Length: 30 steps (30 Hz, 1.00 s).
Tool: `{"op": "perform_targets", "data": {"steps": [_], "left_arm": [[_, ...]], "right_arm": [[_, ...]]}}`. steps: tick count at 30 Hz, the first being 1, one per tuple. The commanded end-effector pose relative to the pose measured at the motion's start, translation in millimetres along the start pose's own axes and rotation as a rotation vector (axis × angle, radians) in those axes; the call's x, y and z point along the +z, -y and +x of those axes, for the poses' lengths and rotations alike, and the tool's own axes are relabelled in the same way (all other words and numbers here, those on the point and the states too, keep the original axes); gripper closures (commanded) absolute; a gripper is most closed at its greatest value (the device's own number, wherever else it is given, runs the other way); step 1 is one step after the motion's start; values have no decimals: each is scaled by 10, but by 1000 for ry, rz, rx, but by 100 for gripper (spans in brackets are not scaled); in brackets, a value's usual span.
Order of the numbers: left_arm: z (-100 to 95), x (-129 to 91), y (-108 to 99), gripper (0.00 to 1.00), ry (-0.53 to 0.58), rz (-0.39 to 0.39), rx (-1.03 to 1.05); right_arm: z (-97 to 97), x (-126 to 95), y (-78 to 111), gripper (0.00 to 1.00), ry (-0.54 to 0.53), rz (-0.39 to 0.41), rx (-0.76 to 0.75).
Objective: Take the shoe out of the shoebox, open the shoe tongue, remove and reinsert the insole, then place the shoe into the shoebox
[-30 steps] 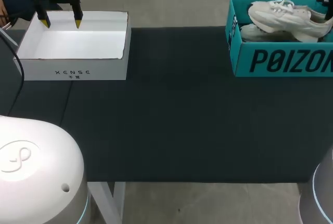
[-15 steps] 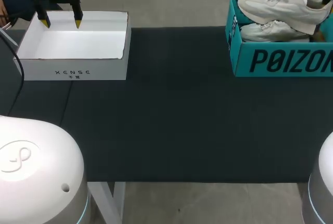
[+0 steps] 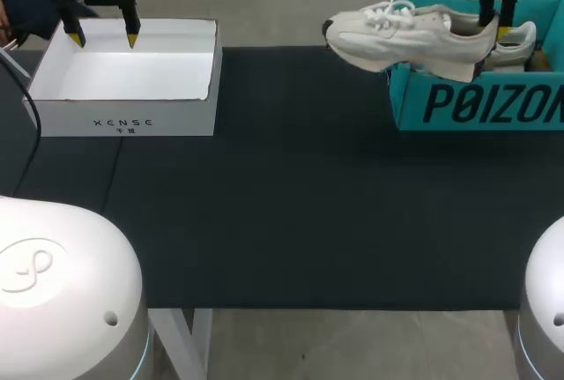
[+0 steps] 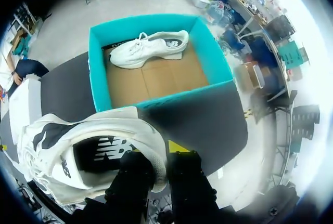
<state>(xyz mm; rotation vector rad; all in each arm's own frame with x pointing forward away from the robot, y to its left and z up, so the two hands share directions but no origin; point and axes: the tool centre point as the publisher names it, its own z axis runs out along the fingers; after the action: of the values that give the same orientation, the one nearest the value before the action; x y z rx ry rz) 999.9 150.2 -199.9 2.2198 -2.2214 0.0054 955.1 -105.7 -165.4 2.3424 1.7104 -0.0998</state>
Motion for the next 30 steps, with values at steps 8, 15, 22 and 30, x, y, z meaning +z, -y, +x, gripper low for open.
{"op": "perform_targets", "data": {"steps": [8,15,22,30], "left_arm": [[2,1,0,0,1,-1,0],[2,1,0,0,1,-1,0],[2,1,0,0,1,-1,0],[2,1,0,0,1,-1,0]], "right_arm": [[876,350,750,100,68,-14,-62],[1092,651,1039,100,58,-6,-69],[1247,932,1286,100,61,55,-86],[1451,1198,1502,100,56,104,-102]]}}
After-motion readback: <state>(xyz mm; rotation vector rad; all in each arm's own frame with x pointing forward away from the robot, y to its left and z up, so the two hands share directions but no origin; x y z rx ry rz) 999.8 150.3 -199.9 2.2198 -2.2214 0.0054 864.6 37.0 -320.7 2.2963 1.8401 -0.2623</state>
